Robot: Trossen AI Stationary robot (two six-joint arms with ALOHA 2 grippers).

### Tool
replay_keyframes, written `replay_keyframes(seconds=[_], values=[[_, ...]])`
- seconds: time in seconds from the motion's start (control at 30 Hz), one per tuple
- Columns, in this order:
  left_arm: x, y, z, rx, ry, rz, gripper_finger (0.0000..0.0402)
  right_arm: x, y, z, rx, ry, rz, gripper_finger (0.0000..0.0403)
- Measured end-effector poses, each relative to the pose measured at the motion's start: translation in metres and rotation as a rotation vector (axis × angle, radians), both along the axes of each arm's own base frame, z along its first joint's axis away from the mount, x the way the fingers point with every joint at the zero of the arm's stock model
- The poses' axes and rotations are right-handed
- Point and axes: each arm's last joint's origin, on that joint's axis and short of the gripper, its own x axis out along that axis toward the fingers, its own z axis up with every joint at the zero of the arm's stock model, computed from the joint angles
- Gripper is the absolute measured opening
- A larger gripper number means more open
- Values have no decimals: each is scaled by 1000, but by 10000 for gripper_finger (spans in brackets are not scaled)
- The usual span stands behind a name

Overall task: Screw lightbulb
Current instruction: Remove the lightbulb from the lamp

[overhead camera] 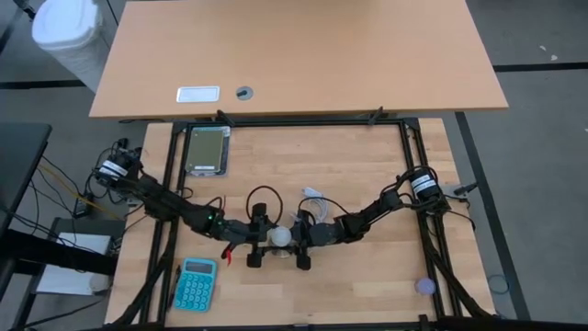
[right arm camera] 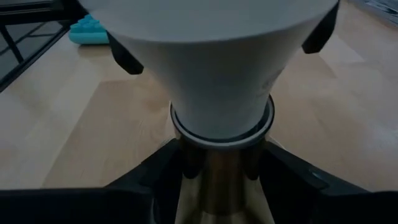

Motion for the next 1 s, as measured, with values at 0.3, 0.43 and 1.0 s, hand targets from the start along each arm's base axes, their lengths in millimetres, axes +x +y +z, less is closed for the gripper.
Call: replay_keyframes(seconds=[0.3, 0.43, 1.0], values=[[2, 2, 1, 22, -15, -30, 264, 0, 0, 0, 6, 1, -4, 187], [3, 4, 2, 21, -21, -17, 262, 0, 0, 0, 13, 0, -13, 187], [7, -1, -8, -67, -54, 122, 223, 0, -2, -1, 21, 6, -37, 187]])
